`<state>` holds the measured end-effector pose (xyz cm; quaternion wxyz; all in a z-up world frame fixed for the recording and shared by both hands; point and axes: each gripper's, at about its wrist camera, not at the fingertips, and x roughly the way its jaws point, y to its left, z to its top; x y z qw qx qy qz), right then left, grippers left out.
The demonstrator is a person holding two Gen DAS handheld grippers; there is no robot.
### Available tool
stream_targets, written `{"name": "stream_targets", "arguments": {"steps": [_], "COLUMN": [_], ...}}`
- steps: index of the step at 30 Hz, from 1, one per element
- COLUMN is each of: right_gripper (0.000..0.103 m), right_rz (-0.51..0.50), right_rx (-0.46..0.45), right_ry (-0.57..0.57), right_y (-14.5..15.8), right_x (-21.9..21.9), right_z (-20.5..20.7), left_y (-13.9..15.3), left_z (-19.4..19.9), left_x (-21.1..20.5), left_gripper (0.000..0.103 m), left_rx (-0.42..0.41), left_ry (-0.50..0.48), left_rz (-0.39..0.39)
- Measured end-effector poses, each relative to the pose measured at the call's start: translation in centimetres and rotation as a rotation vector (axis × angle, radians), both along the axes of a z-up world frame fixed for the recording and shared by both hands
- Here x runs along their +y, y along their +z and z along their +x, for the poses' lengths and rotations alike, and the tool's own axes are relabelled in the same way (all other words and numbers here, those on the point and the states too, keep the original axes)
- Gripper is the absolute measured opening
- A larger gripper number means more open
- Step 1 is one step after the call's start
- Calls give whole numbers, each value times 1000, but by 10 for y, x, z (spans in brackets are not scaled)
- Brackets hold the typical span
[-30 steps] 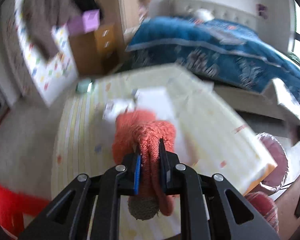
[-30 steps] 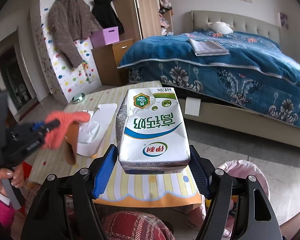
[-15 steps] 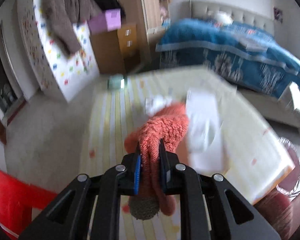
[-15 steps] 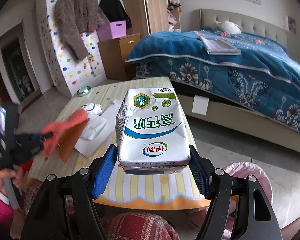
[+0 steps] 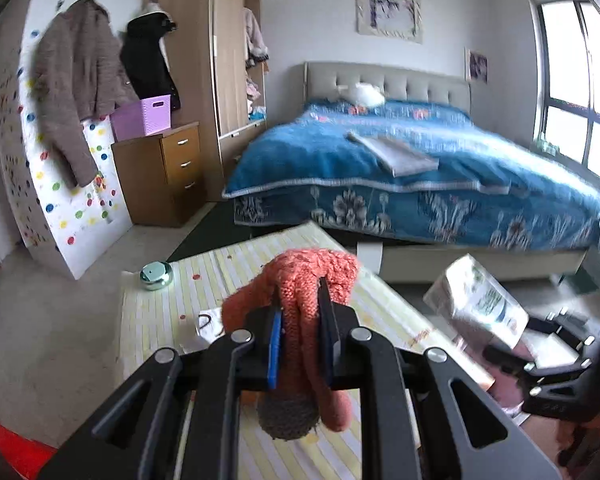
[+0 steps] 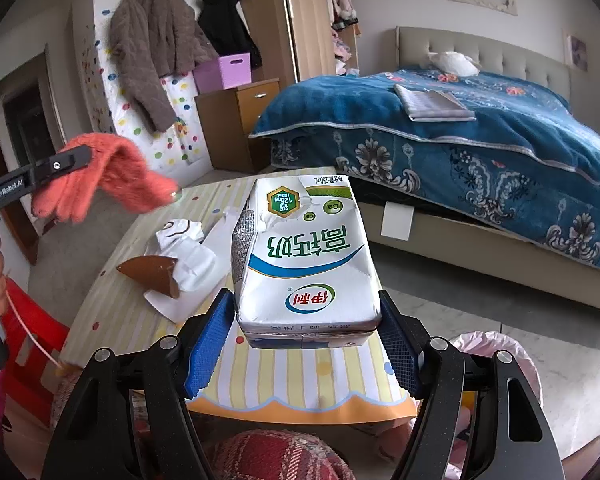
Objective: Collect trash
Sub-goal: 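Carry the milk carton and orange glove over the bin and open both tools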
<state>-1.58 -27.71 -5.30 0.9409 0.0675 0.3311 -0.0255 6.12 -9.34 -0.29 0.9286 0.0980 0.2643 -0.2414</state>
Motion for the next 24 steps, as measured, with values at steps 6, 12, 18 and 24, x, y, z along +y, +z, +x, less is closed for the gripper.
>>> {"name": "stream_targets", "arguments": {"steps": [6, 12, 18, 24], "right_gripper": [70, 70, 71, 71], "right_rz": [-10, -17, -24, -43], "right_rx": [-13, -25, -20, 10], "right_ry": [-28, -72, -158, -301], "right_y": [3, 7, 8, 1], "right_x": [-9, -24, -54, -98], "right_z": [-5, -21, -52, -89], "left_y": [-27, -24, -29, -46], "left_z": [-10, -37, -68, -91], "left_x": [-19, -58, -115, -179], "left_gripper": [13, 13, 13, 14], "left_rx": [51, 0, -41, -26], "left_ry": [-40, -138, -279, -408], "left_rz": [35, 43, 92, 112]}}
